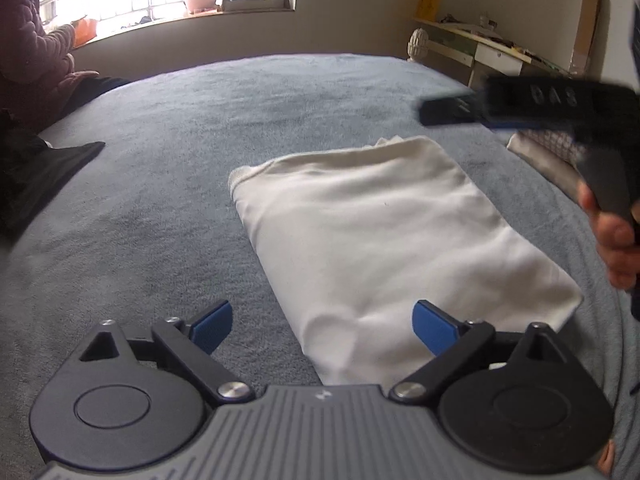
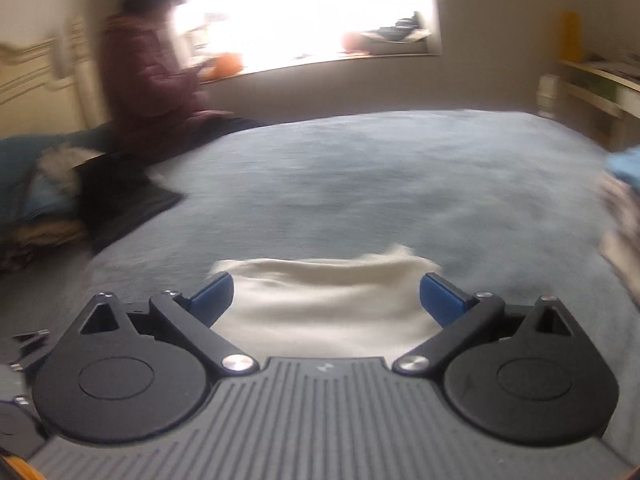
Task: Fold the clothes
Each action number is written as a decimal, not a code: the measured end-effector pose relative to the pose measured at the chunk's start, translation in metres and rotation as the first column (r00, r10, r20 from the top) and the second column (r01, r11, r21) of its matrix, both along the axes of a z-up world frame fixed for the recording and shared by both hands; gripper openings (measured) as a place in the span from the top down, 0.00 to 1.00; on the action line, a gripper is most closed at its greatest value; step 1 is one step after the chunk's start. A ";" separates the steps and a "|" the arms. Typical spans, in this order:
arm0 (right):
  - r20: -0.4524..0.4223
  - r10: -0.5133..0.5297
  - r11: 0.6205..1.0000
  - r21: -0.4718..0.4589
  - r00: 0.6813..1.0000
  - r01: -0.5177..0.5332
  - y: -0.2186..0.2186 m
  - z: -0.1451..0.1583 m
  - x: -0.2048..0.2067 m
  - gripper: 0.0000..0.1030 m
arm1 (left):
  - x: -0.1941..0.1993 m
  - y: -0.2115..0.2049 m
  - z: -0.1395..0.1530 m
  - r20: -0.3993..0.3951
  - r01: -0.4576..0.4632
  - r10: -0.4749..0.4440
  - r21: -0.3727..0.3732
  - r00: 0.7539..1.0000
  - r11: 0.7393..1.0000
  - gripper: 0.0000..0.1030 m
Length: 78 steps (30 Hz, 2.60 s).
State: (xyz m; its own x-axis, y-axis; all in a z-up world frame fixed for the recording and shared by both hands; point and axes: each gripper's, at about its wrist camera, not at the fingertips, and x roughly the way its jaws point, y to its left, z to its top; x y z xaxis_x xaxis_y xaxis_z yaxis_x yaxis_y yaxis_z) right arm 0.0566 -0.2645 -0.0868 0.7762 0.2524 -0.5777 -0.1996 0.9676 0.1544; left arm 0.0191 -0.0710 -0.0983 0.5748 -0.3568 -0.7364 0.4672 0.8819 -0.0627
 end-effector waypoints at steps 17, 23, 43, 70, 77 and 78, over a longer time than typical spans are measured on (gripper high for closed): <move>-0.332 0.692 0.626 -0.165 0.641 -0.762 0.124 -0.042 0.107 0.80 | 0.007 0.005 -0.025 -0.184 0.059 -0.067 -0.050 0.981 0.997 0.27; -0.363 0.610 0.645 -0.289 0.705 -0.707 0.139 -0.050 0.160 0.97 | 0.006 0.008 -0.029 -0.208 0.082 -0.095 -0.067 0.974 0.994 0.27; -0.218 0.168 0.976 -0.097 0.961 -0.193 -0.012 -0.027 0.087 0.93 | 0.022 -0.003 -0.026 -0.142 0.011 -0.015 -0.031 0.990 0.999 0.25; -0.184 -0.201 0.979 0.004 0.962 0.206 -0.112 -0.044 0.003 0.85 | 0.027 -0.047 -0.006 -0.166 -0.076 0.105 0.171 0.981 0.982 0.24; -0.113 -0.125 0.986 0.096 0.986 0.136 -0.112 -0.026 -0.031 0.82 | 0.025 -0.054 -0.007 -0.165 -0.123 0.160 0.216 0.973 0.969 0.19; -0.101 -0.080 0.991 0.098 0.992 0.090 -0.106 -0.025 -0.038 0.82 | 0.025 -0.056 -0.007 -0.162 -0.126 0.164 0.222 0.973 0.967 0.19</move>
State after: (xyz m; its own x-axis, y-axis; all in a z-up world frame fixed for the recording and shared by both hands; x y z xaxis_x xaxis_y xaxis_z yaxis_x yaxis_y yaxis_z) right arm 0.0190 -0.3705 -0.1115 0.7393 0.2492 -0.6256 -0.0969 0.9587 0.2674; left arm 0.0438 -0.1267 -0.1054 0.4623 -0.1065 -0.8803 0.3311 0.9417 0.0599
